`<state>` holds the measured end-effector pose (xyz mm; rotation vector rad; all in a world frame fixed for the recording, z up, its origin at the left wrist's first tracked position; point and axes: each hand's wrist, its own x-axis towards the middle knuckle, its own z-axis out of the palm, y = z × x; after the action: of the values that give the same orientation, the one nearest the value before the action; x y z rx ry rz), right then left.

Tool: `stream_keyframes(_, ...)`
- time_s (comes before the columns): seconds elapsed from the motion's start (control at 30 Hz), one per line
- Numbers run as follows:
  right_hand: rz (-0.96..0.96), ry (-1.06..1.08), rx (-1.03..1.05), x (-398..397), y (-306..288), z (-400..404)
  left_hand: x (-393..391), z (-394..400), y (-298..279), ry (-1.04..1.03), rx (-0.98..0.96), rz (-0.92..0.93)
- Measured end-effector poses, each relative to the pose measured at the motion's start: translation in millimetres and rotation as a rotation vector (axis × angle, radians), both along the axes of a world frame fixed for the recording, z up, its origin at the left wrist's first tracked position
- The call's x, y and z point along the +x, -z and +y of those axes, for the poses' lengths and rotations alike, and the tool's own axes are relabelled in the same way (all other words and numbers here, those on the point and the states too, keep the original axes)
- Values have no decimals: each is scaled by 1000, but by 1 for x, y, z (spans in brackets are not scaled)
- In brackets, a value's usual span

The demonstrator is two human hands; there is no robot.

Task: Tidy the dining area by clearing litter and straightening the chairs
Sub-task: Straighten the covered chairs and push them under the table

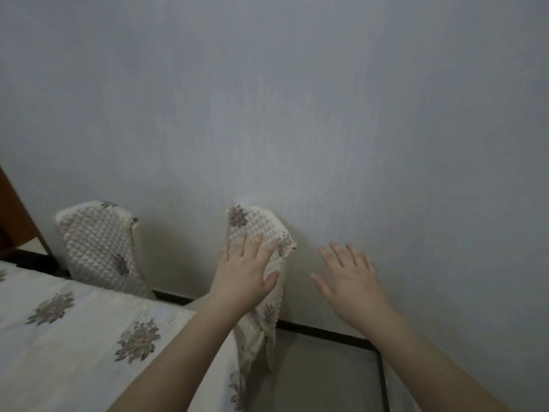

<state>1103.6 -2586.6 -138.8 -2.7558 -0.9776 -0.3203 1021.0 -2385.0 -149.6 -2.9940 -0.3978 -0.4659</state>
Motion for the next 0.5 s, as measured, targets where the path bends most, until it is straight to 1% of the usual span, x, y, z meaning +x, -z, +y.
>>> stream_keyframes(0.1, 18, -7, -1, 25, 7, 22, 27, 20, 6, -11, -33, -6)
stream_keyframes(0.27, 49, -31, -7, 71, 26, 54, 63, 48, 25, 5, -28, -9)
stream_keyframes(0.5, 52, -108, 3, 159, 43, 99, 135, 90, 43, -15, 17, -9)
